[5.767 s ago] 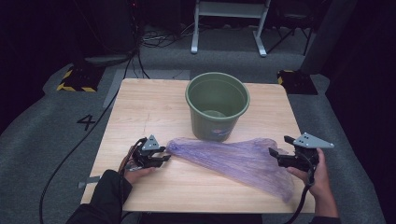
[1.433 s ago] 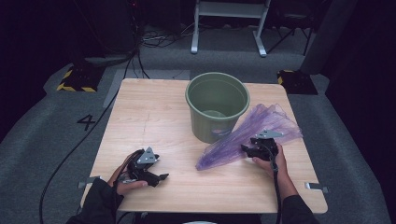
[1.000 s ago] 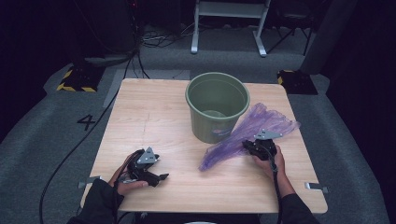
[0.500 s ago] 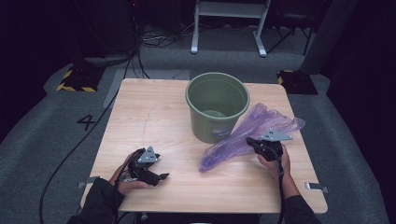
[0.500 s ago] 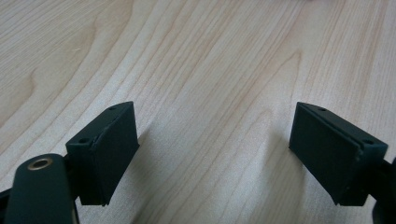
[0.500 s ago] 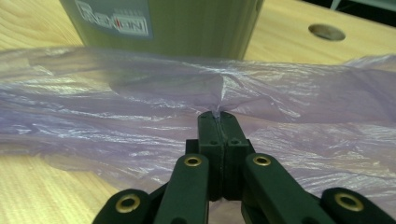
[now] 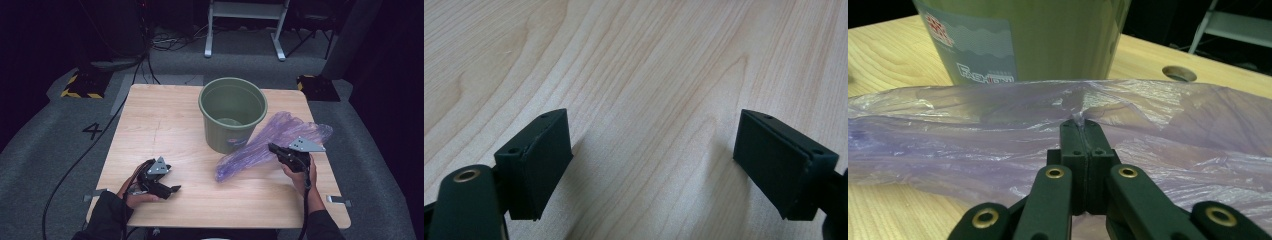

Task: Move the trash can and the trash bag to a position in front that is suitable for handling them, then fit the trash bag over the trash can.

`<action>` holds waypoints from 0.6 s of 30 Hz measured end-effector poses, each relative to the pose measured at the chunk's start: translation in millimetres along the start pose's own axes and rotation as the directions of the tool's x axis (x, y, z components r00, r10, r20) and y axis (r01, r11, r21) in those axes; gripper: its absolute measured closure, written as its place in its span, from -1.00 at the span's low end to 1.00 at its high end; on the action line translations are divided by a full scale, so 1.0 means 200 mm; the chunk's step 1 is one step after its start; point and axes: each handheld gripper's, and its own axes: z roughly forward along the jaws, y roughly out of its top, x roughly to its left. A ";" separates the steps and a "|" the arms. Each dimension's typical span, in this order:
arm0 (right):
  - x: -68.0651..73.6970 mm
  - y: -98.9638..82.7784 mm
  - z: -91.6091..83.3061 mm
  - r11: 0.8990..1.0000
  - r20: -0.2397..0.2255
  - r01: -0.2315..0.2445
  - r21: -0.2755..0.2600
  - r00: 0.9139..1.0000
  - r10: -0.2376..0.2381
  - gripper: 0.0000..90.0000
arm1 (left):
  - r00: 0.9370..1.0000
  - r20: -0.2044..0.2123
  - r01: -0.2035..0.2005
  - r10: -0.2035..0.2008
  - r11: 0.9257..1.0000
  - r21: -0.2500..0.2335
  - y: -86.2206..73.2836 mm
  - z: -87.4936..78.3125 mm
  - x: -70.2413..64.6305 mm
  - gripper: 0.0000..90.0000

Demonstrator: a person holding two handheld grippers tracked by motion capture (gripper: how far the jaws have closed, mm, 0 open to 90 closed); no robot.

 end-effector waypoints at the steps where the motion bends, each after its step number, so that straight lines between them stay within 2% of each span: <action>1: 0.00 0.00 -0.01 1.000 0.000 0.006 -0.004 1.000 -0.006 1.00 | 1.000 0.000 -0.001 0.001 1.000 0.000 0.00 0.00 0.00 -0.67; 7: 0.00 0.03 -0.07 0.998 -0.021 0.003 -0.057 1.000 -0.004 1.00 | 1.000 0.002 -0.002 0.002 1.000 0.002 0.00 0.00 0.00 -0.67; 15: 0.03 0.09 -0.15 0.992 -0.026 0.020 -0.125 0.999 -0.023 1.00 | 1.000 0.000 -0.002 0.002 1.000 0.001 0.01 0.00 0.00 -0.67; 18: 0.02 0.10 -0.17 0.989 -0.027 0.001 -0.148 1.000 -0.005 1.00 | 1.000 0.000 0.000 0.000 1.000 0.001 0.01 0.01 0.01 -0.67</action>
